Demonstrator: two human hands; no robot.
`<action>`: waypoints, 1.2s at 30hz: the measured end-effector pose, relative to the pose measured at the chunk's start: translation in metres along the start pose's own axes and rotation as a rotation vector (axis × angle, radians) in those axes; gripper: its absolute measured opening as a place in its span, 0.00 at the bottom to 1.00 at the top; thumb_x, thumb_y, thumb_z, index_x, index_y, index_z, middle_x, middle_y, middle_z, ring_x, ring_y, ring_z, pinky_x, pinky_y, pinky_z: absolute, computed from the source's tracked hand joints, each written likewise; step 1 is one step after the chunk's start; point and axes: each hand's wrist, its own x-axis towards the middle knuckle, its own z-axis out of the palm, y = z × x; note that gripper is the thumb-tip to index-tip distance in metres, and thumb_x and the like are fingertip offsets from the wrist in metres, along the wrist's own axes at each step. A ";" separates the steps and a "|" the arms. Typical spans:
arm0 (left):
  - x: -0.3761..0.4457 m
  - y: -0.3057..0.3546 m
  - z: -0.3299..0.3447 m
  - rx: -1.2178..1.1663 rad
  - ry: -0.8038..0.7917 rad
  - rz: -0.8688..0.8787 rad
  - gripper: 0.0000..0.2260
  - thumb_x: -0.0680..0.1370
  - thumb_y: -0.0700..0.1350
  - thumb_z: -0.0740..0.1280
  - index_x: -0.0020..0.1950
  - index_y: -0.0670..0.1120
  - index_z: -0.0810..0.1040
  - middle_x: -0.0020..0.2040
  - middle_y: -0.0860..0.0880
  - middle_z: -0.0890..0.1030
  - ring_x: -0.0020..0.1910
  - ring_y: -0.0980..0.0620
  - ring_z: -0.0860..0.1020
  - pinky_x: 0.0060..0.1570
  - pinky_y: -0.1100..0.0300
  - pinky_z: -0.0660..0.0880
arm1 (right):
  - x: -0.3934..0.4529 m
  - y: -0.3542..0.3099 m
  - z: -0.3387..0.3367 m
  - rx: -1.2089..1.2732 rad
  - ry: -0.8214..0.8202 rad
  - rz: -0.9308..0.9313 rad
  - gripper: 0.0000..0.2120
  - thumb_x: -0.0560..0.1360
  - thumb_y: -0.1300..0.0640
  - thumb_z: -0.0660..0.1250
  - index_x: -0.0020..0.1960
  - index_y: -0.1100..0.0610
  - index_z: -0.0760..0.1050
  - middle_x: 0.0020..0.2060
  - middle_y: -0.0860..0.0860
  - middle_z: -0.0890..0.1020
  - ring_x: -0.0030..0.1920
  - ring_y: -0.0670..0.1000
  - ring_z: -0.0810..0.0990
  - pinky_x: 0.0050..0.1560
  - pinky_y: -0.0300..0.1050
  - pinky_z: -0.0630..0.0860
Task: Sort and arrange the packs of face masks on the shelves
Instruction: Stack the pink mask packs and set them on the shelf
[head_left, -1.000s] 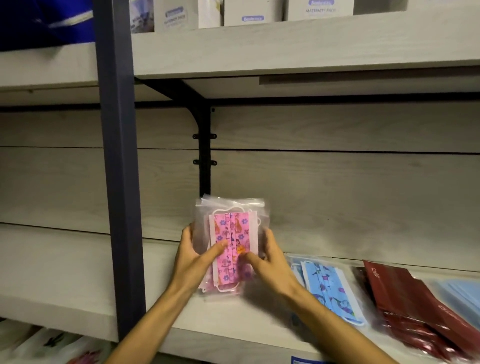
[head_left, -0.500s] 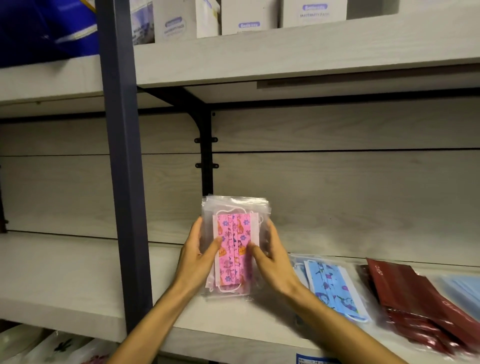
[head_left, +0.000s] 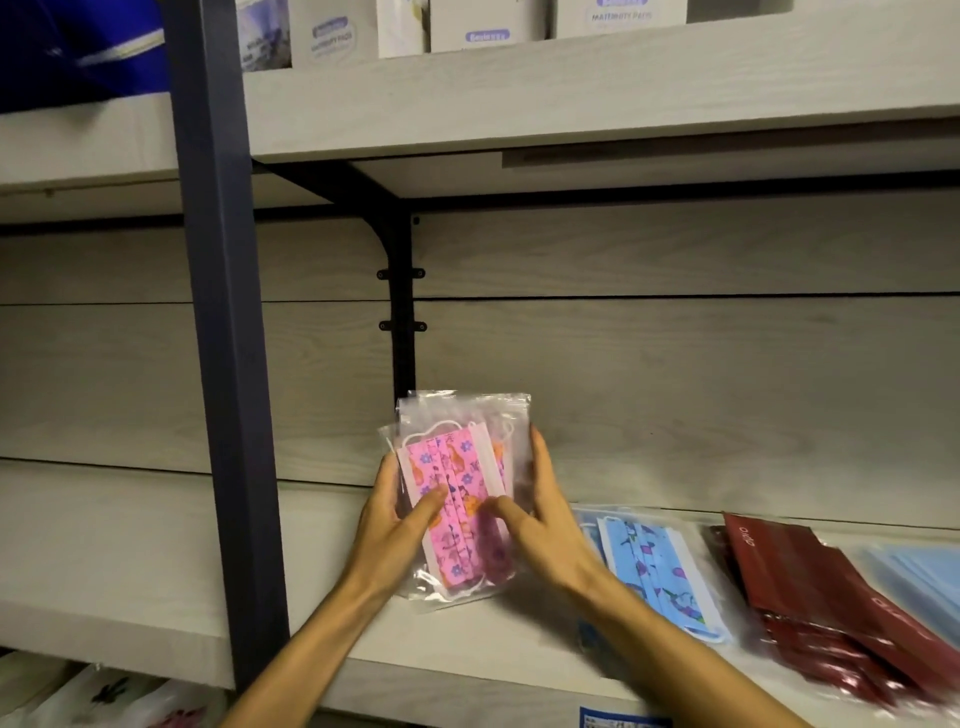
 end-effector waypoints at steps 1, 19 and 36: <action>0.000 0.002 0.002 -0.009 0.006 0.021 0.19 0.80 0.38 0.68 0.66 0.56 0.72 0.55 0.54 0.85 0.56 0.52 0.83 0.50 0.54 0.83 | -0.001 -0.001 0.001 0.024 0.012 -0.018 0.36 0.82 0.62 0.62 0.76 0.38 0.43 0.51 0.27 0.77 0.53 0.31 0.80 0.47 0.28 0.78; -0.014 0.014 0.006 -0.097 0.038 0.051 0.22 0.80 0.48 0.65 0.68 0.68 0.64 0.56 0.62 0.83 0.54 0.58 0.84 0.44 0.60 0.82 | -0.006 0.000 0.004 0.100 0.076 -0.080 0.27 0.83 0.59 0.61 0.73 0.37 0.55 0.60 0.33 0.79 0.63 0.46 0.81 0.61 0.44 0.79; 0.009 0.019 -0.010 -0.063 -0.027 -0.504 0.16 0.79 0.47 0.71 0.63 0.40 0.78 0.50 0.39 0.86 0.49 0.39 0.85 0.52 0.44 0.81 | 0.009 -0.006 -0.005 0.256 0.095 0.410 0.06 0.81 0.61 0.65 0.57 0.56 0.70 0.36 0.54 0.87 0.35 0.50 0.86 0.32 0.42 0.81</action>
